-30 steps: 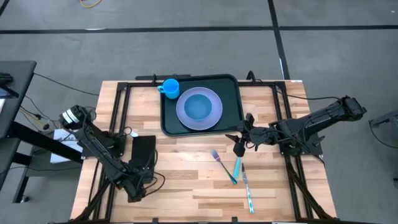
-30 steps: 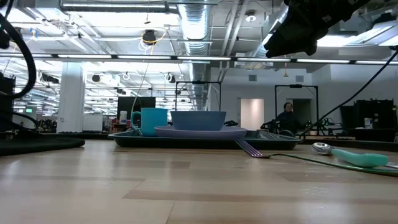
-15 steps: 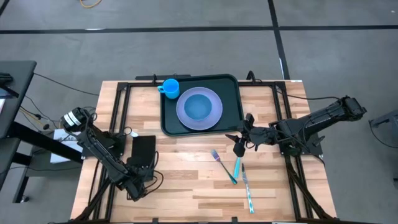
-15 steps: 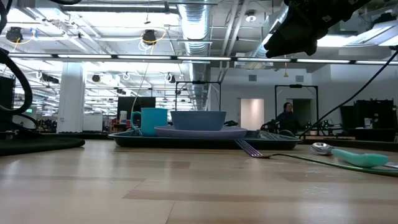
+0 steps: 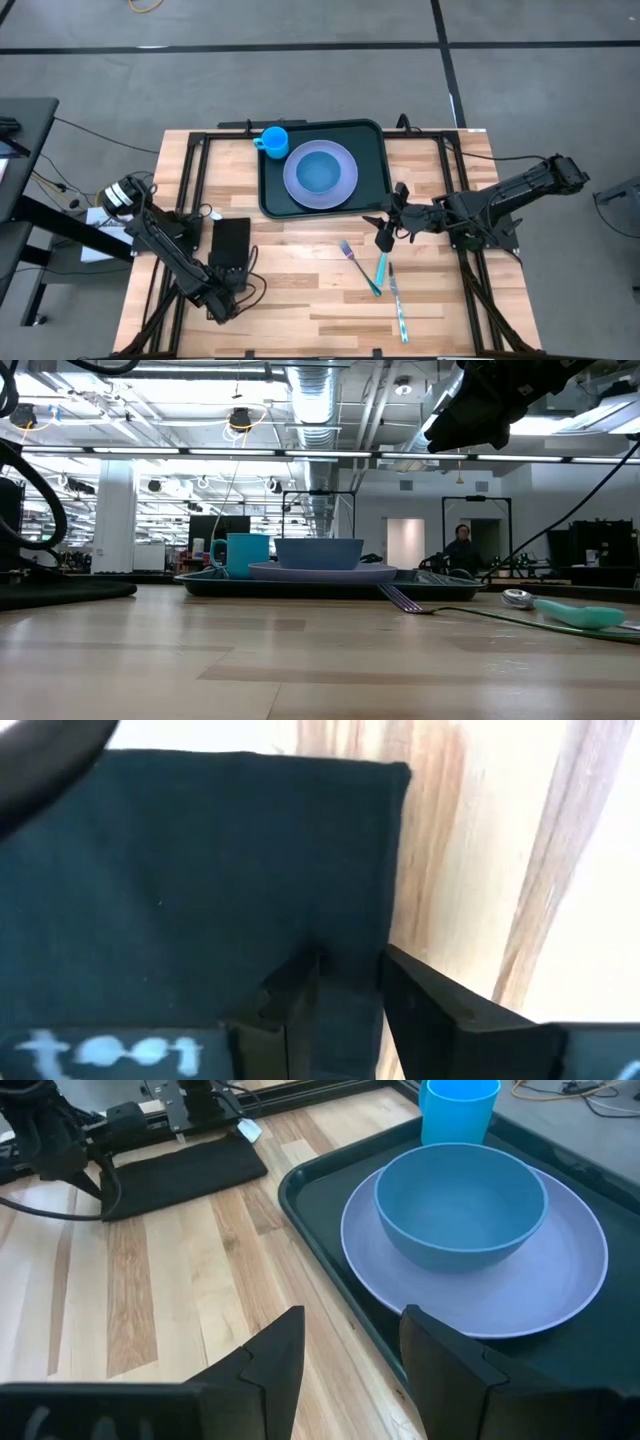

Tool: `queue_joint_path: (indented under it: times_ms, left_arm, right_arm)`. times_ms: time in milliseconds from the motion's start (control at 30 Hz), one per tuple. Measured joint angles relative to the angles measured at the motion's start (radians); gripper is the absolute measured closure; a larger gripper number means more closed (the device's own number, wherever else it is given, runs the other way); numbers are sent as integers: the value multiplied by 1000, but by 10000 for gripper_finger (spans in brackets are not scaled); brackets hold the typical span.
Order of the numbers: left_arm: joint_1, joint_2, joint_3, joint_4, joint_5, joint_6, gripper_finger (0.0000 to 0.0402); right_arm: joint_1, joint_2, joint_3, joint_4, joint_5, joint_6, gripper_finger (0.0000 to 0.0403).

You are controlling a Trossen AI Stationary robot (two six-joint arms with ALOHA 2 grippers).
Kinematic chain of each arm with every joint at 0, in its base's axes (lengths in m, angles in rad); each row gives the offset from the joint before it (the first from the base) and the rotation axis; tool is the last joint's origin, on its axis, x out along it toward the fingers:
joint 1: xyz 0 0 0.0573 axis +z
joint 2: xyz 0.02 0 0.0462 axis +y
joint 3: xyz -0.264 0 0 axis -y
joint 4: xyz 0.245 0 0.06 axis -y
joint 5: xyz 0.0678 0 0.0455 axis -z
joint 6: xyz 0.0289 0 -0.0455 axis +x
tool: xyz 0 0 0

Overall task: Set up tray
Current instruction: Put the black napkin on the black tray to the right of the purple plate

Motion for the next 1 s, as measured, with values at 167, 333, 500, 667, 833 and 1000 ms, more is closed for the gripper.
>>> queue_joint_path:
  times_ms: [167,333,500,667,833,1000]
  left_arm:
    - [0,22,11,-7,-13,30,301]
    - [1,31,44,-40,-30,118,329]
    - [17,35,81,-81,-30,168,392]
    - [33,37,147,-195,-18,214,398]
    - [51,36,272,-407,-52,269,400]
    - [80,33,469,-665,-124,325,401]
  right_arm:
    - [0,0,-18,4,0,0,249]
    - [0,0,-21,8,0,0,249]
    - [0,0,-21,27,0,0,249]
    - [2,0,-21,35,0,-26,249]
    - [28,0,-21,122,0,-141,249]
    - [71,0,-21,242,-4,-280,249]
